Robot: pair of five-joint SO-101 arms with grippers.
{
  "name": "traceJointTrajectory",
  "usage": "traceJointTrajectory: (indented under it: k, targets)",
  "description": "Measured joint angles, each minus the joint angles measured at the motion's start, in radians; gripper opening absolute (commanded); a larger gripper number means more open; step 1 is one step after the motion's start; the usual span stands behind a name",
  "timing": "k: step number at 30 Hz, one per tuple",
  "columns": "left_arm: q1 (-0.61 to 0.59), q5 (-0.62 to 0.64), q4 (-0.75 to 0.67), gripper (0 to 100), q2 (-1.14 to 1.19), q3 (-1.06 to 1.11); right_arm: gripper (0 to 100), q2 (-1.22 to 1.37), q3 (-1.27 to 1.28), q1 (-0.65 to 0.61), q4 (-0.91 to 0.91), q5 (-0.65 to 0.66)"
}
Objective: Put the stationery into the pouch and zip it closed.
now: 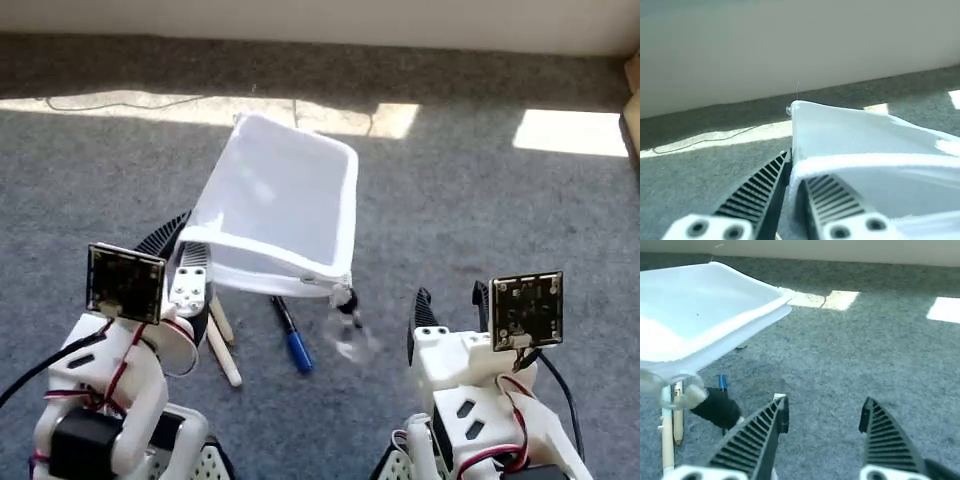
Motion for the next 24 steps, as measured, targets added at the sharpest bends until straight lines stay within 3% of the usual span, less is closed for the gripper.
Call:
traceJointTrajectory:
  k: [8, 17, 24]
  targets:
    - [-0.118, 0.0, 0.133, 1, -0.011, -0.112, 21.8, 0.0, 0.0, -0.002, 0.0, 0.0]
    - [-0.262, -0.003, 0.18, 1, -0.006, -0.123, 21.7, 0.0, 0.0, -0.002, 0.0, 0.0]
    - [-0.342, -0.003, 0.238, 1, 0.216, -0.235, 21.7, 0.0, 0.123, -0.003, -0.123, 0.0]
